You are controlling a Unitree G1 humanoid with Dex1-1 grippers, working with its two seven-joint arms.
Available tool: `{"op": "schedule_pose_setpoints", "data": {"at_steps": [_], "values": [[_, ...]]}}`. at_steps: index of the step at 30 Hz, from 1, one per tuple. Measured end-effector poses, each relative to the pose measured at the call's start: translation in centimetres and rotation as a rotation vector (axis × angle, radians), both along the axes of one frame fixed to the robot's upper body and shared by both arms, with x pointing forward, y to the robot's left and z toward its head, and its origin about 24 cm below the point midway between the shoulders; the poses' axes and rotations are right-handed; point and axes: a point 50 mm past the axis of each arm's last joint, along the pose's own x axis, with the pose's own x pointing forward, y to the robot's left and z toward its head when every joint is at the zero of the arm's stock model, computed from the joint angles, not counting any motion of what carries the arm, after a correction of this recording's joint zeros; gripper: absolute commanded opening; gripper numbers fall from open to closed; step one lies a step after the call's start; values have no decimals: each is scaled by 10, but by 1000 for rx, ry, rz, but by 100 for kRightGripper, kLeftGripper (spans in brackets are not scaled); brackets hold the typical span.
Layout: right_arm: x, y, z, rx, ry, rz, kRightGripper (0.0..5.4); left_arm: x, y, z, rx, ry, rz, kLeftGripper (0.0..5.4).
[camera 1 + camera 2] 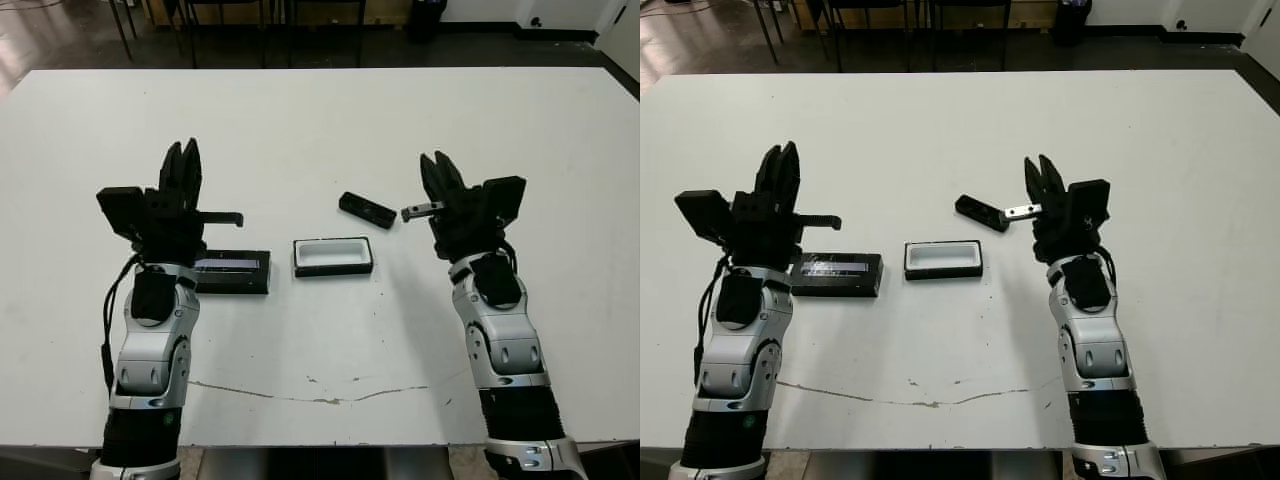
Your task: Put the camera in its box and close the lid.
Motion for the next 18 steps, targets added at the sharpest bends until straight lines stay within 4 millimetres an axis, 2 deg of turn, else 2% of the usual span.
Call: {"op": "schedule_pose_setpoints", "data": {"at_steps": [12, 16, 18], "values": [[-1, -1, 0, -19, 0, 7, 0, 2, 0, -2, 1, 8, -1, 2], [3, -13, 0, -72, 12, 24, 0, 3, -2, -4, 1, 14, -7, 2], [9, -23, 7, -131, 1, 43, 0, 3, -3, -4, 2, 13, -12, 2]]}}
